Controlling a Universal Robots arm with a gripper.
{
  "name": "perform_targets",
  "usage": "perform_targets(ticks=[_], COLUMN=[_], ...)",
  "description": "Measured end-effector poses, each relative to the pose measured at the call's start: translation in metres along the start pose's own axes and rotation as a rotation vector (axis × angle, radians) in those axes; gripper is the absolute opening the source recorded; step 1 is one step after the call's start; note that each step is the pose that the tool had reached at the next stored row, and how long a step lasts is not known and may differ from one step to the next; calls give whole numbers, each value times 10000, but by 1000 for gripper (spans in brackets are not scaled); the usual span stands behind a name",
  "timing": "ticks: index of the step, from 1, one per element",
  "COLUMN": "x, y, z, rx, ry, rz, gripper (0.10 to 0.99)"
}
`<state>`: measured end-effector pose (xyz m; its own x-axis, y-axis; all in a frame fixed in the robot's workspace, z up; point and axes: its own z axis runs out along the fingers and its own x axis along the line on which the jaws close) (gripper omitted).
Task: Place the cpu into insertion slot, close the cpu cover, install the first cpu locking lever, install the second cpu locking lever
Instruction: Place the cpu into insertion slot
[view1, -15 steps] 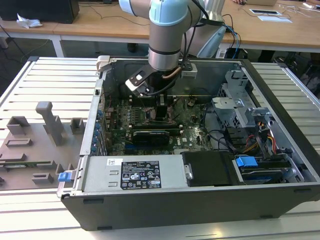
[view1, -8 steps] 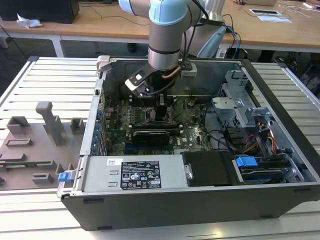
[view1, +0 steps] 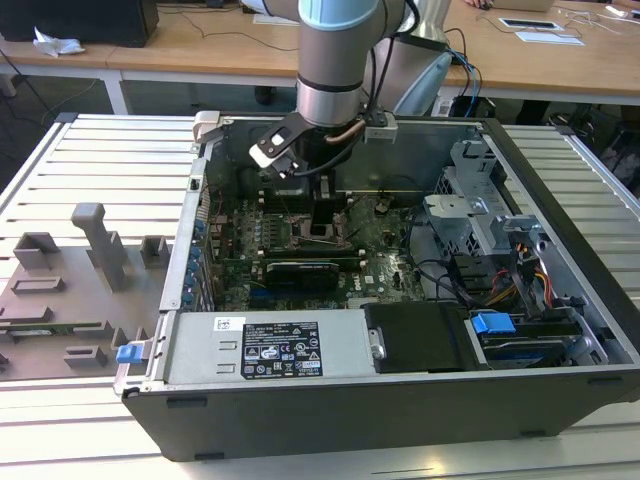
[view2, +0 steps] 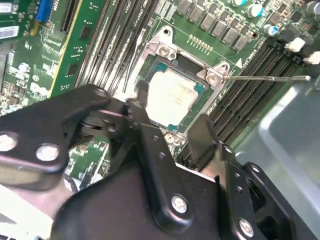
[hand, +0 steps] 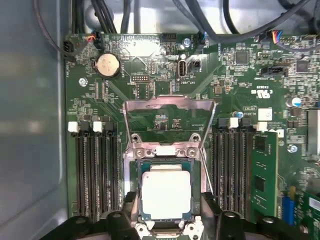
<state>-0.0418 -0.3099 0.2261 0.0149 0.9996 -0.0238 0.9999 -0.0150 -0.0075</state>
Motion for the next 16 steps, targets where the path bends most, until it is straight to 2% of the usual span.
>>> perform_targets(ticks=[5,6,8,9,12,14,16], x=[-4,-6,-9,-11,-13,-14,-14], y=[-2,-2,-3,-4,-4,-5,-4], z=[-187,-284,-378,-467,-556,-588,-588], rx=[-1,-1,0,0,0,-1,-2], ry=[1,1,1,0,0,1,3], rz=[1,2,1,1,1,1,1], gripper=[294,235,114,106,106,106,106])
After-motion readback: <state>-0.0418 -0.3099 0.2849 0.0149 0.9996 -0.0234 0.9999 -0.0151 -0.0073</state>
